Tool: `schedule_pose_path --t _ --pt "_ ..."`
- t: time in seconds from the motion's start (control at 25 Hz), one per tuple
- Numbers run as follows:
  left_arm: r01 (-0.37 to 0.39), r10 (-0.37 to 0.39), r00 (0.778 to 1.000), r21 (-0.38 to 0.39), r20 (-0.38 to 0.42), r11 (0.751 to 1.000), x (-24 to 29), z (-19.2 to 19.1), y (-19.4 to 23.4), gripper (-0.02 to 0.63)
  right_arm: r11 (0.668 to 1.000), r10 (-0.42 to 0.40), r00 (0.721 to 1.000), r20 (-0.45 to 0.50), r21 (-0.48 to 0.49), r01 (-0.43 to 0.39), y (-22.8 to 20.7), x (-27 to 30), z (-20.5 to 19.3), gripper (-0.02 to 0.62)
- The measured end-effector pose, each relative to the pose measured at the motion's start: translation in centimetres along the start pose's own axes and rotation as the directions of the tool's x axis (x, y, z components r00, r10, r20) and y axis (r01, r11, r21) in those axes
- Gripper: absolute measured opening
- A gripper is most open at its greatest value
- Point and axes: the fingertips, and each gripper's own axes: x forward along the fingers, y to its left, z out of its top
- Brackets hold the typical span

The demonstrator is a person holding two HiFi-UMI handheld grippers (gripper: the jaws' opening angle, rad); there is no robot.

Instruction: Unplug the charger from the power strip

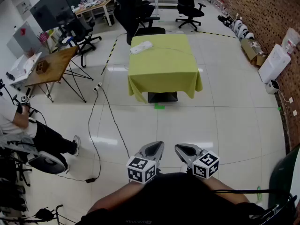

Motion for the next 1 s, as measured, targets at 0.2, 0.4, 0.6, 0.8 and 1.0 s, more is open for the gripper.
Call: schedule_pose_path --t 0.2,0.4,0.6,0.8,1.0 --pt "0.003 -0.003 1.000 0.008 0.002 1.000 -0.2 -0.1 0.0 0.006 1.000 -0.003 1.000 0.002 0.000 0.003 0.1 0.2 -0.2 0.003" --pt "0.003 -0.003 1.000 0.003 0.005 1.000 -0.4 -0.1 0.4 0.006 1.000 -0.008 1.000 -0.002 -0.004 0.008 0.2 0.6 -0.3 0.003" --pt "0.003 -0.003 1.000 -0.004 0.005 1.000 -0.5 -0.2 0.9 0.006 1.000 -0.007 1.000 -0.010 0.003 0.007 0.2 1.1 -0.2 0.003" --pt "0.006 -0.005 1.000 -0.014 0.015 1.000 -1.2 0.0 1.6 0.006 1.000 -0.012 1.000 -0.022 -0.010 0.012 0.9 1.9 -0.2 0.003" --pt "-0.008 0.009 0.999 -0.038 0.045 0.999 -2.8 0.7 3.5 0.006 1.000 -0.018 0.999 -0.036 -0.018 0.017 1.9 3.4 0.2 0.003"
